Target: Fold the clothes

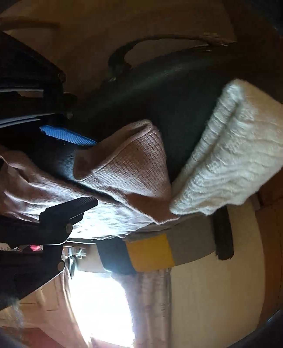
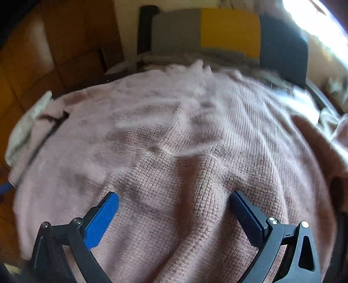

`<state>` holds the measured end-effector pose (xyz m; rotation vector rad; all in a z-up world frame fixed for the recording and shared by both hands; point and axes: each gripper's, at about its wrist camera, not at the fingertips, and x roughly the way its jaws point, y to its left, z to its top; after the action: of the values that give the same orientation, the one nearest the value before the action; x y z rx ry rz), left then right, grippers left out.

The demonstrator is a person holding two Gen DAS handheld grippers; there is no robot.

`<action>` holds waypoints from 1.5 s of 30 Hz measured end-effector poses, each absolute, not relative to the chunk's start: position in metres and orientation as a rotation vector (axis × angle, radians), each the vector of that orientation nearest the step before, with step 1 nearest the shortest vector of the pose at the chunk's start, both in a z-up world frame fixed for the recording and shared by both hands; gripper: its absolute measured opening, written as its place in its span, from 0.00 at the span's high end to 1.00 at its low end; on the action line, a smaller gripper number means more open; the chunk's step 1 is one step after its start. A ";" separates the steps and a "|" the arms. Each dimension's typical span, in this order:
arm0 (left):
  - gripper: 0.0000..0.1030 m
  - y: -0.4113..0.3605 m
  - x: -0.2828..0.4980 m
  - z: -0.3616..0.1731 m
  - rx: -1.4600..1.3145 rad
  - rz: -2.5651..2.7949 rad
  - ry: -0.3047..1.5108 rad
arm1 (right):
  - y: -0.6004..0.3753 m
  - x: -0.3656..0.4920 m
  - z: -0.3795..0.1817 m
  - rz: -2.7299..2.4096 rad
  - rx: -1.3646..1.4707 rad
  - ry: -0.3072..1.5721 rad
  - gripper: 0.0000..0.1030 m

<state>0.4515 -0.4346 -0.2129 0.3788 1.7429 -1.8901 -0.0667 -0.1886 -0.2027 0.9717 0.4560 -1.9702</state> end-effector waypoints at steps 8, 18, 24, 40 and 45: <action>0.93 -0.445 0.423 -0.205 0.513 -1.859 1.581 | -0.185 -0.068 -0.201 -1.969 0.958 0.438 0.00; 0.94 -0.429 0.353 -0.051 0.518 -2.301 0.757 | -0.186 -0.067 -0.199 -1.976 0.948 0.446 0.00; 0.94 -0.437 0.322 0.052 0.469 -2.359 0.238 | -0.186 -0.065 -0.199 -1.977 0.948 0.453 0.00; 0.83 -0.592 0.392 -0.041 0.907 -1.757 0.129 | -0.187 -0.065 -0.200 -1.985 0.946 0.478 0.00; 0.78 -0.603 0.415 -0.051 0.799 -1.693 0.383 | -0.188 -0.067 -0.201 -1.987 0.946 0.482 0.00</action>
<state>0.4153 -0.6031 -0.0506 0.7989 0.3833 -1.6931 -0.0667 -0.1875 -0.2008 0.9464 0.4821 -1.9869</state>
